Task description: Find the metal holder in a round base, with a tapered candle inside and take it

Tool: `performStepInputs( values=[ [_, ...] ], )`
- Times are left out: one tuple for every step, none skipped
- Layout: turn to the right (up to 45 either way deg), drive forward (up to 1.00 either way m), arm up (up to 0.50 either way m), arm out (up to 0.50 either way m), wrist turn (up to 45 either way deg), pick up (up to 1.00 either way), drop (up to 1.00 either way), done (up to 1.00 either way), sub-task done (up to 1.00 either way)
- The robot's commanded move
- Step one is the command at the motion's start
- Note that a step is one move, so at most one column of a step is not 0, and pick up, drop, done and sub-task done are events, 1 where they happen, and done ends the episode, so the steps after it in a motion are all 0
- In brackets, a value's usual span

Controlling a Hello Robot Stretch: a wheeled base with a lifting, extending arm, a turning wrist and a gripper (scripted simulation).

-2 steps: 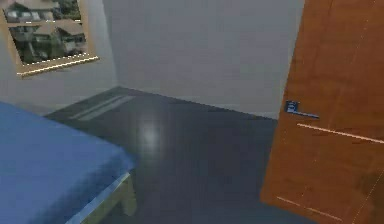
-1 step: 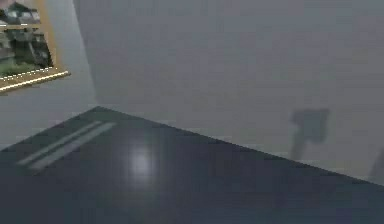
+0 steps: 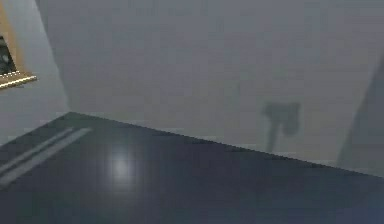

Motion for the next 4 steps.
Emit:
performStepInputs(
  values=[
    [0.0, 0.50, 0.00, 0.00, 0.0, 0.00, 0.00, 0.00, 0.00],
    [45.0, 0.00, 0.00, 0.00, 0.0, 0.00, 0.00, 0.00, 0.00],
    [21.0, 0.00, 0.00, 0.00, 0.0, 0.00, 0.00, 0.00, 0.00],
    [0.0, 0.65, 0.00, 0.00, 0.0, 0.00, 0.00, 0.00, 0.00]
  ],
)
